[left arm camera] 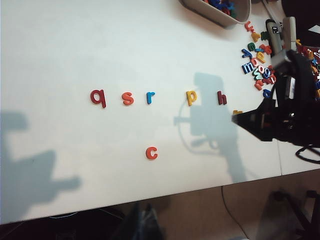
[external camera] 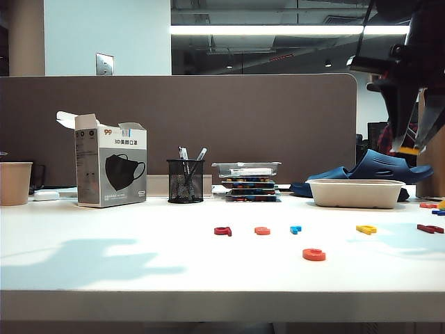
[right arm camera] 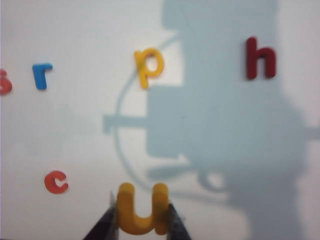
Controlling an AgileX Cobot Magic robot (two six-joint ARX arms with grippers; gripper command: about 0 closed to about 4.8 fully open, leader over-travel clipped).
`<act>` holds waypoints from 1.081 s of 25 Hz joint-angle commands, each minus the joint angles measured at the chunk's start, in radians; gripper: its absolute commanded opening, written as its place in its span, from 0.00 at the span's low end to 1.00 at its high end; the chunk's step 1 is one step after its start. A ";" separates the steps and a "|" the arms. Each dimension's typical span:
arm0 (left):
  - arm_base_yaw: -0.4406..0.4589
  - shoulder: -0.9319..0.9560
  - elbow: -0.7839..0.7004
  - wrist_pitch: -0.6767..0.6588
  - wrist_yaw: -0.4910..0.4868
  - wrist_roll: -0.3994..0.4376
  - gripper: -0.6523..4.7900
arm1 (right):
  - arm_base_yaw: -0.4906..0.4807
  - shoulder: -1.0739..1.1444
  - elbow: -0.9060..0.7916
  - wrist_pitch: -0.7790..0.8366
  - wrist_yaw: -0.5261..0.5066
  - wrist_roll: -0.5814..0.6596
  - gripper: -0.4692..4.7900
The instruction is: Select the appropriate letters from the row of letter magnets placed on the table to arrange into the word "cup".
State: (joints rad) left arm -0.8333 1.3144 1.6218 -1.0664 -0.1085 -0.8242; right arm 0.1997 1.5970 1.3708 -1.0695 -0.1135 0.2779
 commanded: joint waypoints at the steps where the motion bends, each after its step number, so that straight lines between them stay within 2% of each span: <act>1: 0.000 -0.003 0.003 0.006 -0.004 0.005 0.11 | 0.037 -0.010 -0.050 0.029 0.003 0.022 0.30; 7: 0.000 -0.003 0.003 0.008 -0.004 0.005 0.11 | 0.129 -0.011 -0.151 0.106 0.003 0.080 0.30; 11: 0.000 -0.003 0.003 0.008 -0.004 0.005 0.11 | 0.232 -0.010 -0.241 0.237 0.011 0.166 0.30; 15: 0.000 -0.003 0.003 0.009 -0.004 0.005 0.11 | 0.256 -0.010 -0.270 0.274 0.042 0.194 0.30; 27: 0.000 -0.003 0.003 0.009 -0.004 0.005 0.11 | 0.256 -0.003 -0.330 0.333 0.044 0.197 0.30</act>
State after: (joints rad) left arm -0.8330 1.3144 1.6218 -1.0664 -0.1085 -0.8242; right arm 0.4549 1.5963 1.0405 -0.7547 -0.0719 0.4679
